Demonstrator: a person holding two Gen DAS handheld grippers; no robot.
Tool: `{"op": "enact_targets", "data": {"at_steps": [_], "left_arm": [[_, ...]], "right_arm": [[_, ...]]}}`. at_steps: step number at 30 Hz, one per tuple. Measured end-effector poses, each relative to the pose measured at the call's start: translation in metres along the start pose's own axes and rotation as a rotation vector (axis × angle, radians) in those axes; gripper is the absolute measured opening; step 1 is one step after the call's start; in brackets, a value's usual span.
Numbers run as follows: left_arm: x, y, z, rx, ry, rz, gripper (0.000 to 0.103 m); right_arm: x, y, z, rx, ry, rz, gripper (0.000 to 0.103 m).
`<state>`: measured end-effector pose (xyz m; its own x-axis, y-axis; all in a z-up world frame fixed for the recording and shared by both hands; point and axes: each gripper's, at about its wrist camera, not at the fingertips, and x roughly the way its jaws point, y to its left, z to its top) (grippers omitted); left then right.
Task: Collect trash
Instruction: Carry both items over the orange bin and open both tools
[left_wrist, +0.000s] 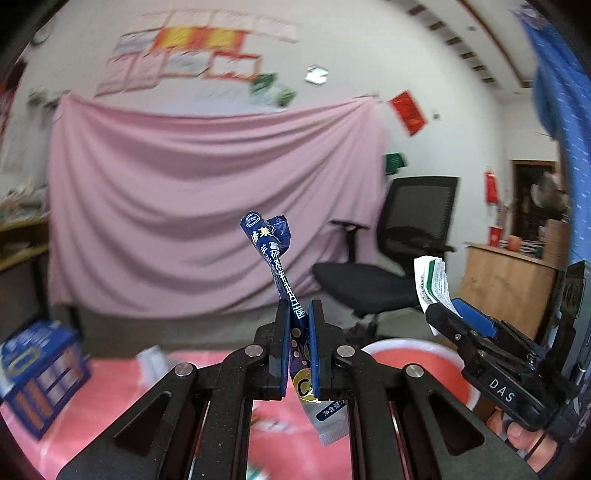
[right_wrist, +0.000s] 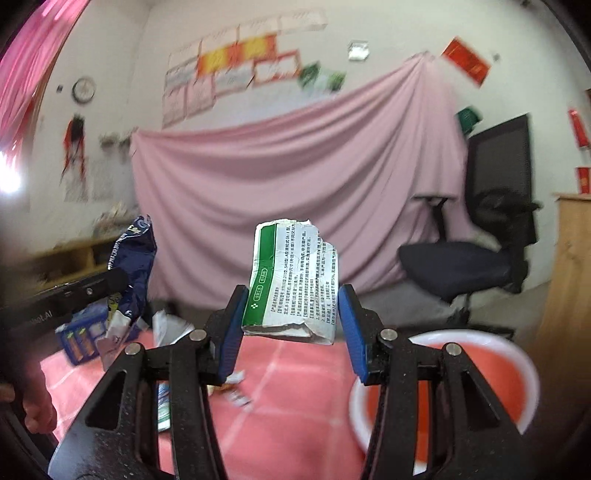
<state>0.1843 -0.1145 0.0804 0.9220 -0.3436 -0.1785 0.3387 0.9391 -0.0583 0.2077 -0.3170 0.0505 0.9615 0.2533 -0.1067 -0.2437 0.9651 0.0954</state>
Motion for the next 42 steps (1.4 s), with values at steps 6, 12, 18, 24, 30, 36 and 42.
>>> {"op": "enact_targets", "data": {"at_steps": [6,12,18,24,30,36,42], "left_arm": [[0.046,-0.048,0.003,0.047,-0.002,-0.108,0.007],[0.097,-0.088,-0.005,0.042,0.129,-0.19,0.007],[0.141,-0.105,-0.013,-0.012,0.301,-0.238,0.007],[0.183,-0.117,-0.016,-0.075,0.445,-0.257,0.007],[0.212,-0.117,-0.025,-0.127,0.533,-0.264,0.008],[0.219,-0.107,-0.032,-0.176,0.582,-0.252,0.026],[0.204,-0.089,-0.027,-0.201,0.555,-0.218,0.028]], "right_arm": [[-0.017,-0.043,0.008,0.002,-0.062,-0.135,0.067],[-0.012,-0.086,0.003,0.064,0.022,-0.222,0.067],[-0.001,-0.127,-0.015,0.15,0.165,-0.255,0.067],[0.011,-0.15,-0.035,0.222,0.292,-0.278,0.067],[0.018,-0.165,-0.05,0.283,0.376,-0.287,0.068],[0.022,-0.177,-0.052,0.325,0.409,-0.29,0.068],[0.023,-0.179,-0.048,0.332,0.407,-0.294,0.075]]}}
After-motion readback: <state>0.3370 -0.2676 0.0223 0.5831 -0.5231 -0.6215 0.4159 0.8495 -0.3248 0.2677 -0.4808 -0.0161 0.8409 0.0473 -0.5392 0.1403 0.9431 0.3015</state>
